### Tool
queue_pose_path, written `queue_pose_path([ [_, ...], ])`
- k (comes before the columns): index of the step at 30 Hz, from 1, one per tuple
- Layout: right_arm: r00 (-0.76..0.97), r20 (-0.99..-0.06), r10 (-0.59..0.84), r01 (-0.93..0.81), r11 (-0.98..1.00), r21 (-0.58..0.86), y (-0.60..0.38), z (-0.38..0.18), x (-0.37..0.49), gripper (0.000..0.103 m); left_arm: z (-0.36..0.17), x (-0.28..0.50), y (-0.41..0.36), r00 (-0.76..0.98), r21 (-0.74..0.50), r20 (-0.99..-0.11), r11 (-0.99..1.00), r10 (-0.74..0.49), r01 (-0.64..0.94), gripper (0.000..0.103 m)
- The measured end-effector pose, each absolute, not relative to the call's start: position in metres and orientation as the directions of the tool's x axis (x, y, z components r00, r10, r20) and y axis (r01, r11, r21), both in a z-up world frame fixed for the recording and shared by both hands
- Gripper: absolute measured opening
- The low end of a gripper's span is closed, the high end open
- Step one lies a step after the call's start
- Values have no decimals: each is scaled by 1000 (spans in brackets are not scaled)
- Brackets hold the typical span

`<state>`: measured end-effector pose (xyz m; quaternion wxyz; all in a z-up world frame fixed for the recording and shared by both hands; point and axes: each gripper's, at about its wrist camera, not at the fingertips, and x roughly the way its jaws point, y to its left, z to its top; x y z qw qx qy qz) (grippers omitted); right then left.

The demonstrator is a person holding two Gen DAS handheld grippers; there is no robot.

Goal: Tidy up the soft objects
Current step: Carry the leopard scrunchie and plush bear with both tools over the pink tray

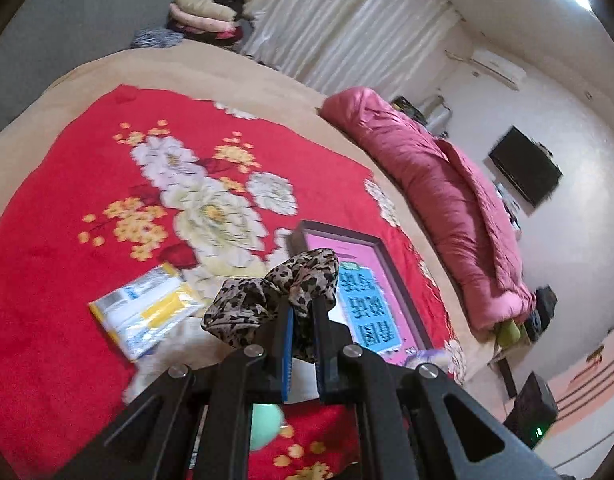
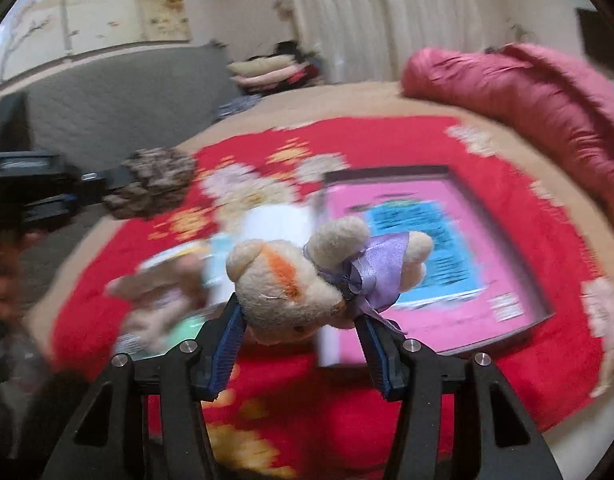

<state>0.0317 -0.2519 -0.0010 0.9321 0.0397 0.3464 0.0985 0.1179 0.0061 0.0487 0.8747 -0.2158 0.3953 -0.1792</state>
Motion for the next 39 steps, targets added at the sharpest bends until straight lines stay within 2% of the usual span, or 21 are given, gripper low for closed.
queue_pose_path([
  [5, 750, -660, 50, 19, 995, 96, -301, -9, 48, 56, 53, 117, -47, 580, -495, -621, 837, -528, 232, 9],
  [10, 719, -694, 22, 93, 987, 128, -338, -15, 60, 56, 44, 117, -103, 528, -465, -645, 832, -553, 302, 9],
  [24, 679, -734, -3, 19, 1000, 13, -359, -14, 67, 56, -4, 141, -204, 432, -261, -794, 881, -428, 394, 9],
  [32, 629, -777, -3, 15, 1000, 8, -369, -29, 76, 56, -41, 146, -234, 337, -237, -853, 872, -398, 428, 9],
  [36, 613, -790, -6, 8, 1000, -1, -369, -35, 80, 57, -60, 146, -231, 280, -296, -866, 876, -415, 380, 9],
  [39, 595, -804, 0, -1, 1000, -1, -368, -40, 83, 57, -66, 141, -229, 276, -296, -869, 879, -411, 375, 9],
])
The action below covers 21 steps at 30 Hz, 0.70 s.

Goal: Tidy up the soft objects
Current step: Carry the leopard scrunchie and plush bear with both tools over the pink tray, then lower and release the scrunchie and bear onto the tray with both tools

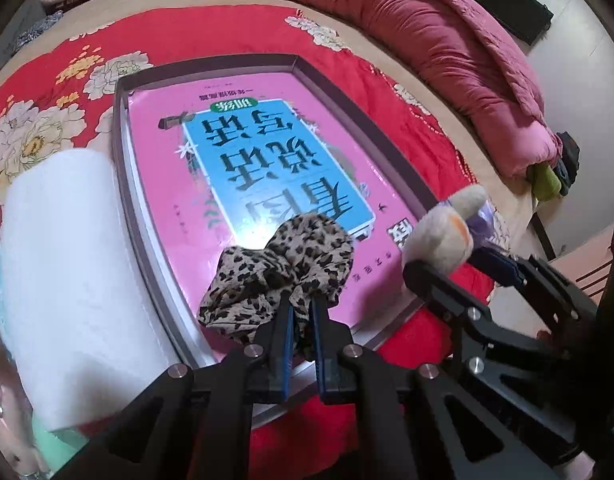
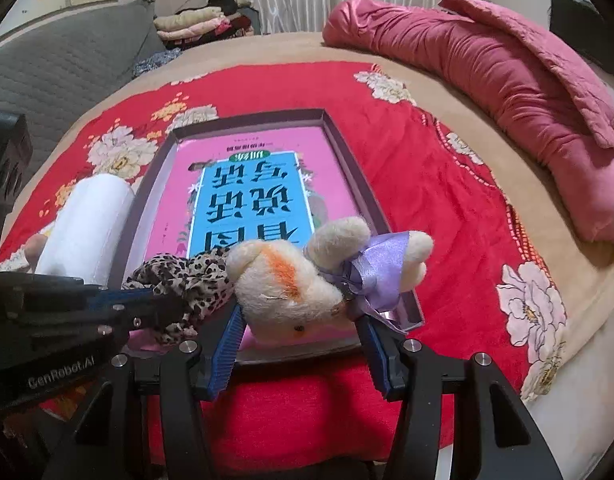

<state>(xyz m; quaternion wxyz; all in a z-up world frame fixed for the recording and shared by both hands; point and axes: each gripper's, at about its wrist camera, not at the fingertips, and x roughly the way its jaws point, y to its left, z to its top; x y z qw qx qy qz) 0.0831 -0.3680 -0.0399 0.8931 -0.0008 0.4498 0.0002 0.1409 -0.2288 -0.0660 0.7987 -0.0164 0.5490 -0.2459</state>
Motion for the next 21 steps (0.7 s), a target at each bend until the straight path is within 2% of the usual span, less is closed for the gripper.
queue_pose_path([
  [11, 508, -861, -27, -36, 998, -52, -358, -60, 97, 57, -64, 139, -222, 276, -318, -860, 874, -429, 367, 9],
  [21, 500, -866, -27, -36, 998, -52, -359, -64, 99, 60, -62, 135, -223, 282, -307, -862, 877, -421, 370, 9],
])
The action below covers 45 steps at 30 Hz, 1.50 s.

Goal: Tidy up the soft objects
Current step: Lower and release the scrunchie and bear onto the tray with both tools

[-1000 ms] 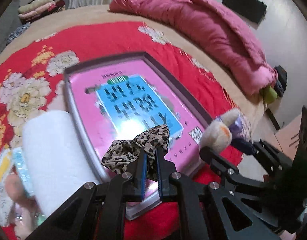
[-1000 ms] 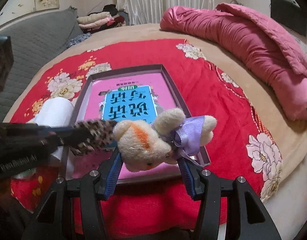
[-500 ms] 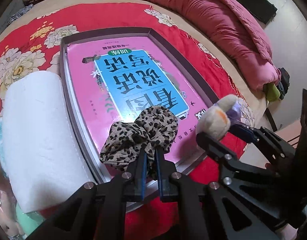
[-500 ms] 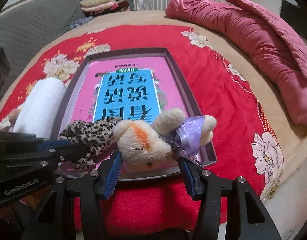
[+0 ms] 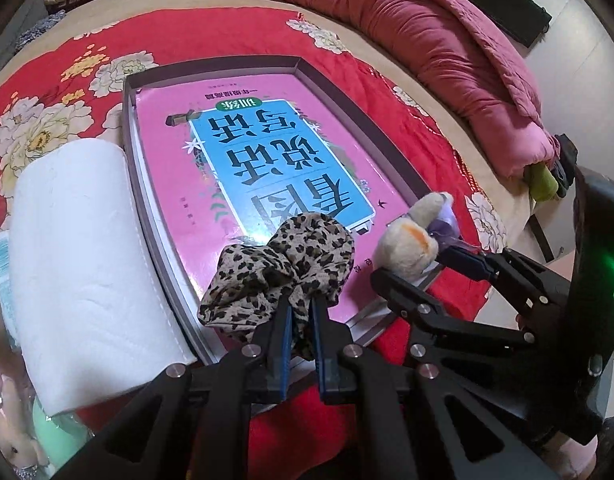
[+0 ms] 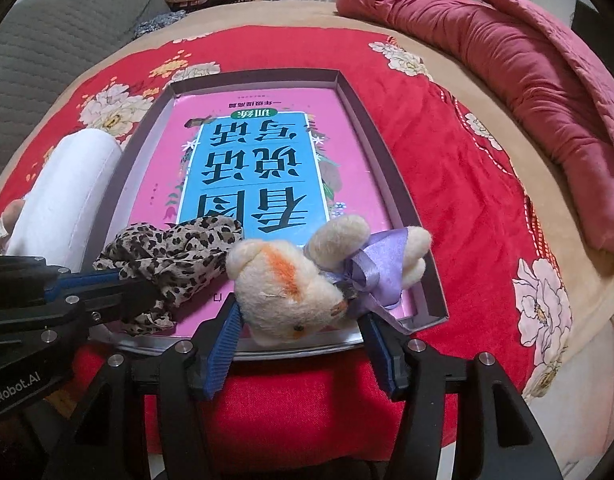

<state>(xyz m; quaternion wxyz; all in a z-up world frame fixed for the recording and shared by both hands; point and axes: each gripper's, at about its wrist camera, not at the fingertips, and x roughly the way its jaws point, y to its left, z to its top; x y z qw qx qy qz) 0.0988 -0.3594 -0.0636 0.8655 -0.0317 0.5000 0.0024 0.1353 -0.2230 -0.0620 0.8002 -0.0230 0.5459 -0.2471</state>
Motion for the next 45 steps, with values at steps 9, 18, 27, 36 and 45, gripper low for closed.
queue_pose_path([
  [9, 511, -859, -35, -18, 999, -51, -362, -61, 97, 66, -63, 137, -219, 280, -316, -863, 881, -421, 352, 9],
  [18, 581, -813, -38, 46, 999, -14, -376, -46, 86, 74, -61, 136, -218, 287, -312, -861, 882, -420, 353, 11],
  [27, 599, -799, -51, 48, 998, -27, -375, -43, 82, 75, -61, 135, -218, 288, -313, -860, 882, -421, 353, 16],
  [36, 612, -789, -50, 75, 997, -5, -383, -42, 80, 75, -59, 132, -220, 284, -319, -856, 874, -431, 367, 28],
  [45, 627, -777, -57, 95, 995, 3, -386, -38, 77, 76, -50, 129, -219, 290, -326, -850, 871, -440, 367, 30],
])
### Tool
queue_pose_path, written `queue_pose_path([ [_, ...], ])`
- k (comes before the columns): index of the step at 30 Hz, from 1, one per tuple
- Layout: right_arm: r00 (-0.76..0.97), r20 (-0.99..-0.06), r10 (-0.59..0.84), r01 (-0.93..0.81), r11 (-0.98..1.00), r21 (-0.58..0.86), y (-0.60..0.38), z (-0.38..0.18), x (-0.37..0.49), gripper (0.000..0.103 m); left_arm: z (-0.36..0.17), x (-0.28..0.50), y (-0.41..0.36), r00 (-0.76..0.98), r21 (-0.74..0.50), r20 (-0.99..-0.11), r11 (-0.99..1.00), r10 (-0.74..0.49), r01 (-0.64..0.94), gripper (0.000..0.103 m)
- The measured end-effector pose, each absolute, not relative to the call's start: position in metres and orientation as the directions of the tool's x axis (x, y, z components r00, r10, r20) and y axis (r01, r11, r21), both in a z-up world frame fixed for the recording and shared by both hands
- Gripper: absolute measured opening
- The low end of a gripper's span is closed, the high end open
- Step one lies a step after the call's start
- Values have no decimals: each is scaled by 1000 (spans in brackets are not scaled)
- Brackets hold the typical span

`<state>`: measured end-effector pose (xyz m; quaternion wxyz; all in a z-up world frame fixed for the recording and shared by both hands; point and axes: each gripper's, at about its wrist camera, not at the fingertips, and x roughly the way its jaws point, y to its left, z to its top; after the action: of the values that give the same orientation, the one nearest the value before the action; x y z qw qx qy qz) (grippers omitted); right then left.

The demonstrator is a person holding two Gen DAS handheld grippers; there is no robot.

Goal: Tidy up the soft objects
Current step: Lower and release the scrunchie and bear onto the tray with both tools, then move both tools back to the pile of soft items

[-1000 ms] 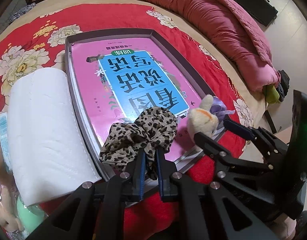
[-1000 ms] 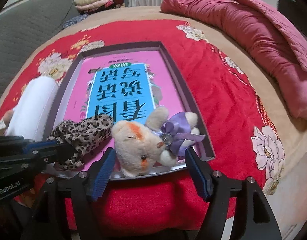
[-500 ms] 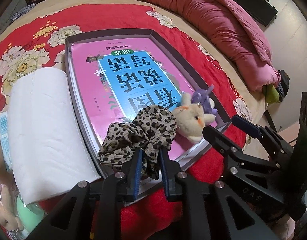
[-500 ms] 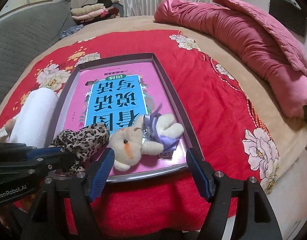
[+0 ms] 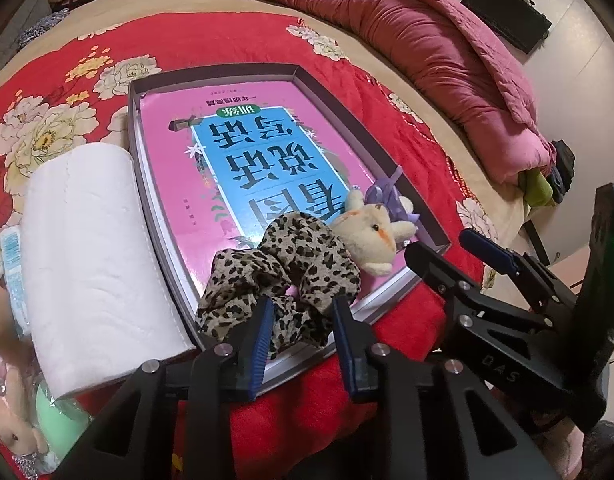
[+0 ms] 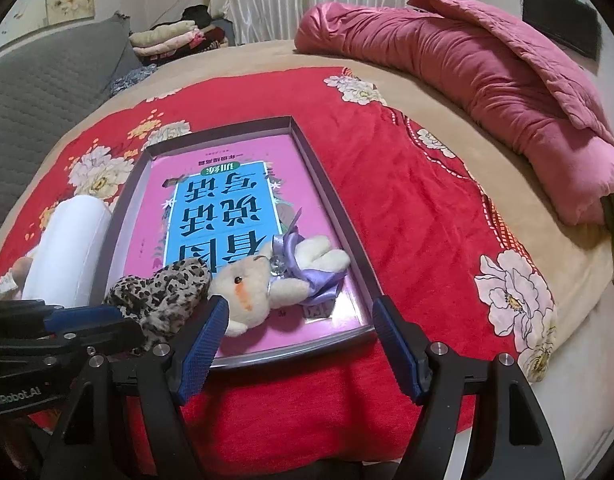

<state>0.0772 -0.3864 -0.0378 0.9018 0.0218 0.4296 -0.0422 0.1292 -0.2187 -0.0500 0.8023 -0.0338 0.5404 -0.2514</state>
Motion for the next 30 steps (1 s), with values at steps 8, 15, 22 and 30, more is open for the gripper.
queue_pose_path([
  [8, 648, -759, -63, 90, 996, -5, -385, -33, 73, 76, -33, 123, -219, 307, -335, -832, 860, -462, 386, 30],
  [15, 657, -751, -69, 100, 995, -4, -387, -31, 71, 76, -15, 115, -213, 335, -341, -810, 851, -481, 398, 30],
  [22, 676, -732, -82, 104, 994, -16, -386, -25, 67, 76, 3, 100, -191, 390, -350, -780, 858, -490, 377, 30],
  [30, 714, -691, -115, 100, 993, -61, -378, -13, 59, 76, 16, 85, -158, 450, -335, -764, 881, -462, 335, 30],
])
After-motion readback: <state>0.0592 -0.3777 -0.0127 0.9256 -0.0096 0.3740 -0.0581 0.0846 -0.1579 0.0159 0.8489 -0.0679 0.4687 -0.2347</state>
